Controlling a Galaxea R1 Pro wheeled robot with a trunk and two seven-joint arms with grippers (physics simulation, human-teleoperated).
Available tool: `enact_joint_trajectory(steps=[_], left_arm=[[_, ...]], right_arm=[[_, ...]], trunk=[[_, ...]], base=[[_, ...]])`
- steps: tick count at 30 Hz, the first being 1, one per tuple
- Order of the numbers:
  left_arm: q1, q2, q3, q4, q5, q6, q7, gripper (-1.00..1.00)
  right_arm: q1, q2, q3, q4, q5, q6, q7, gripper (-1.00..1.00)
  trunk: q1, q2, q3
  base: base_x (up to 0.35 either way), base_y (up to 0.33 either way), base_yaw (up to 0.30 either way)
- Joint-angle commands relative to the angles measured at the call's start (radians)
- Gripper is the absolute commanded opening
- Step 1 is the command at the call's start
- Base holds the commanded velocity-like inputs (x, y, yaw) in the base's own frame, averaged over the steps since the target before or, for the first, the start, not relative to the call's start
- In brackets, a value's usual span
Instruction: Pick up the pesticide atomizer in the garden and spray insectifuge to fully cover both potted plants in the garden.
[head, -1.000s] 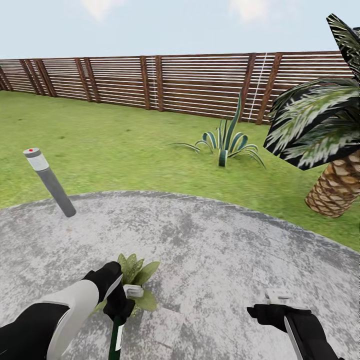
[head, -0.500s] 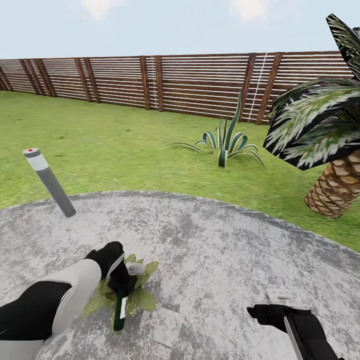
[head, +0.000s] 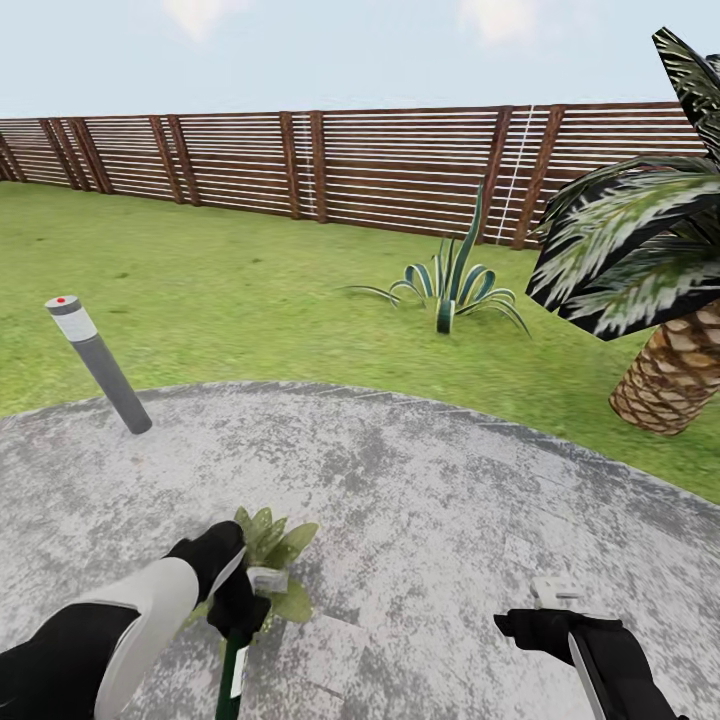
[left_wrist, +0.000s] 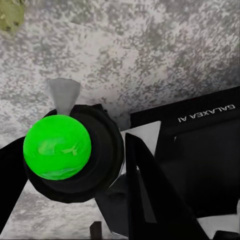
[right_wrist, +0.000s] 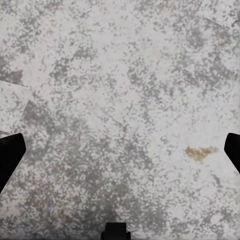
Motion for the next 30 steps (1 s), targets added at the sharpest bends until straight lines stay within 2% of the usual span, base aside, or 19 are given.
enact_joint_trajectory(steps=[1, 8, 19, 25, 30], left_arm=[[0.017, 0.0, -0.007, -0.002, -0.005, 0.002, -0.01, -1.0], [0.048, 0.0, -0.008, -0.003, -0.004, 0.002, -0.011, -1.0], [0.041, 0.0, -0.01, -0.003, -0.003, 0.003, -0.009, -1.0], [-0.035, 0.001, -0.011, 0.0, -0.003, 0.005, -0.009, -1.0], [-0.13, 0.003, -0.011, 0.003, -0.003, 0.005, -0.009, -1.0]], right_arm=[[-0.001, 0.0, -0.001, -0.001, 0.01, 0.003, 0.009, 1.0], [-0.001, 0.0, -0.001, -0.001, 0.009, 0.003, 0.009, 1.0], [0.0, 0.0, -0.002, 0.002, 0.009, 0.003, 0.009, 1.0], [-0.001, 0.0, -0.002, 0.002, 0.009, 0.003, 0.009, 1.0], [-0.001, 0.0, -0.002, 0.002, 0.009, 0.003, 0.009, 1.0]], trunk=[[0.0, 0.0, -0.001], [0.0, 0.0, 0.0], [0.0, 0.0, 0.007], [0.0, 0.0, 0.008], [0.0, 0.0, 0.008]], base=[[0.0, 0.0, 0.0], [0.0, 0.0, -0.023], [0.0, 0.0, -0.2], [0.0, 0.0, -0.027], [0.0, 0.0, -0.001]])
